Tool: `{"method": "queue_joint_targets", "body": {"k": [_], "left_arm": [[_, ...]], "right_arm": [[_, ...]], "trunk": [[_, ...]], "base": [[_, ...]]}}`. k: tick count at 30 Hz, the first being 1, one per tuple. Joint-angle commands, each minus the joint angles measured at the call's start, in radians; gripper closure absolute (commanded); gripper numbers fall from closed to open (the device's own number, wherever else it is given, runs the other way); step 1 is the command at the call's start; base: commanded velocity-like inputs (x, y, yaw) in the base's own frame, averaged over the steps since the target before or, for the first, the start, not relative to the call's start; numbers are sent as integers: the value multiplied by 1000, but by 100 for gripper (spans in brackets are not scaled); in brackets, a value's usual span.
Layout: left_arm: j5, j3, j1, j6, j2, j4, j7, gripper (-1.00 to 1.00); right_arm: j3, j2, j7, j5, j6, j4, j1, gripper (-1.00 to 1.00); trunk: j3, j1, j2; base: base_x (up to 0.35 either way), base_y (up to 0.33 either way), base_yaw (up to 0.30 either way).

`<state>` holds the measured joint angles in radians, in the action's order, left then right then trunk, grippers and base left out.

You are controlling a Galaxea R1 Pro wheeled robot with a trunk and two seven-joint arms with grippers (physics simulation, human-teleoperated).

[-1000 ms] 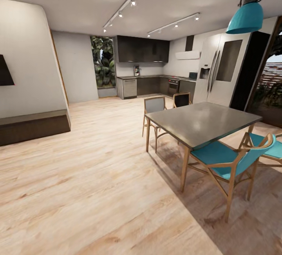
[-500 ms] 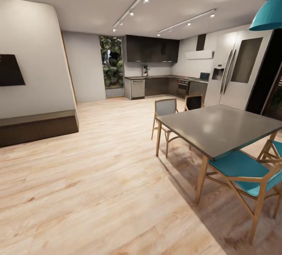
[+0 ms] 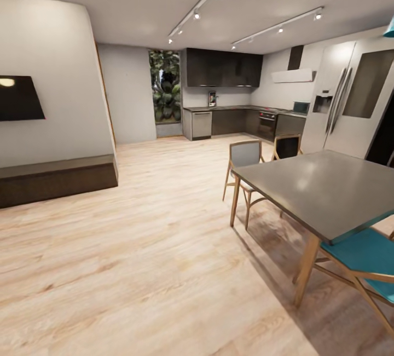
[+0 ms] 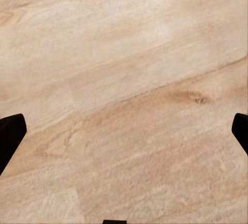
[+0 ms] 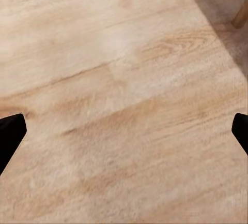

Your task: Pick up the poster from the kitchen countertop and hang it on one of the wall nails in the kitchen.

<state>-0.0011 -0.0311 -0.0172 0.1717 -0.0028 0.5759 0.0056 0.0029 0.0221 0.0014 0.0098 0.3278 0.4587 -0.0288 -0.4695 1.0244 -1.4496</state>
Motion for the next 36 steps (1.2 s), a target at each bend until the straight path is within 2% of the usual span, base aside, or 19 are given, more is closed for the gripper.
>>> {"method": "queue_joint_targets", "body": {"k": [1, 36], "left_arm": [[0, -1, 0, 2, 0, 1, 1, -100], [0, -1, 0, 2, 0, 2, 0, -100]], "right_arm": [[0, 0, 0, 1, 3, 0, -1, -100], [-1, 1, -1, 1, 3, 0, -1, -100]], "trunk": [[-1, 1, 0], [-1, 1, 0]], "base": [[322, 119, 3], [322, 119, 0]]}}
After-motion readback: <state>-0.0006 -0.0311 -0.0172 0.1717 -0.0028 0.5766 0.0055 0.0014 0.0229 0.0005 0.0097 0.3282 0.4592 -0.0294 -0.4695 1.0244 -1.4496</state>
